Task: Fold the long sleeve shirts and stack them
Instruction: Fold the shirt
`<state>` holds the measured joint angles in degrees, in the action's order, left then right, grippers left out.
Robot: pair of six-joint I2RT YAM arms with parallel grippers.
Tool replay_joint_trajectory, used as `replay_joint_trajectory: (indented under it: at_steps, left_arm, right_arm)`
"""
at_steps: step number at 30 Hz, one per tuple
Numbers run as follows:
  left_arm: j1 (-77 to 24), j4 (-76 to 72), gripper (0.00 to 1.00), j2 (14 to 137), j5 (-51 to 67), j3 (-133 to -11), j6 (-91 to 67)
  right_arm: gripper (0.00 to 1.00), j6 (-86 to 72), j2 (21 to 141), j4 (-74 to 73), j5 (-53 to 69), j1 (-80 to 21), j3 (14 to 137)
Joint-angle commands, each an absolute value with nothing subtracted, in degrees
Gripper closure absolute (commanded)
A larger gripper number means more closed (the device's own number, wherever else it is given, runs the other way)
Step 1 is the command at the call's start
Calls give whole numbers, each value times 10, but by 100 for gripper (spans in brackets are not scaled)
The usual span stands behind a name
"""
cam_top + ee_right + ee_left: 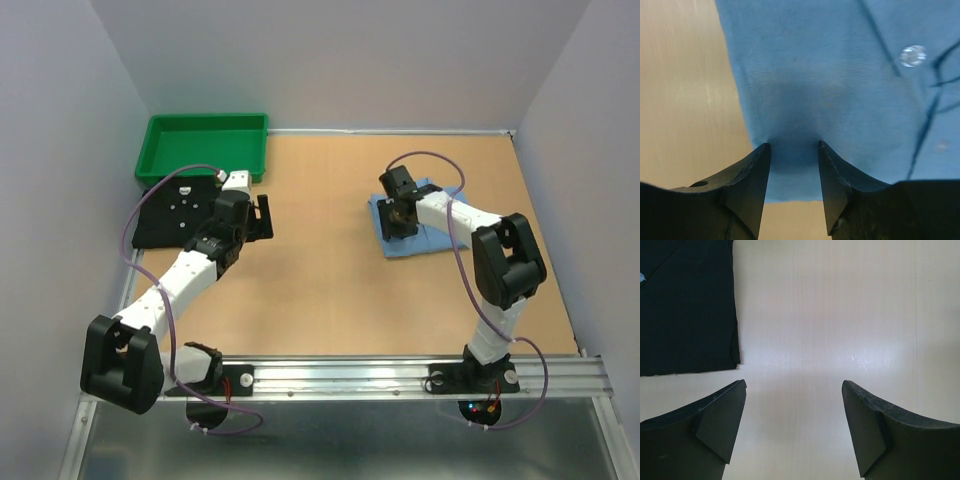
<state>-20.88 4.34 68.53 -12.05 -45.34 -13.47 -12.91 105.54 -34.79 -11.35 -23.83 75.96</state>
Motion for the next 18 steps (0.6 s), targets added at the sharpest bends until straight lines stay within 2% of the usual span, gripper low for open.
replay_joint_trajectory:
  at_steps: [1, 6, 10, 13, 18]
  left_arm:
    - [-207, 28, 12, 680, -119, -471, -127]
    - [-207, 27, 12, 675, -120, -468, -127]
    - [-207, 28, 12, 673, -120, -469, -126]
    - [-207, 27, 12, 674, -119, -469, -126]
    - [-207, 29, 12, 665, -112, -465, -135]
  right_arm:
    - [52, -150, 1073, -237, -34, -246, 701]
    - [55, -170, 1088, -193, 27, -272, 667]
    - [55, -223, 1116, -185, 44, -358, 678]
    - [53, -325, 1142, -180, 42, -426, 709]
    - [45, -357, 1153, -178, 23, -472, 807]
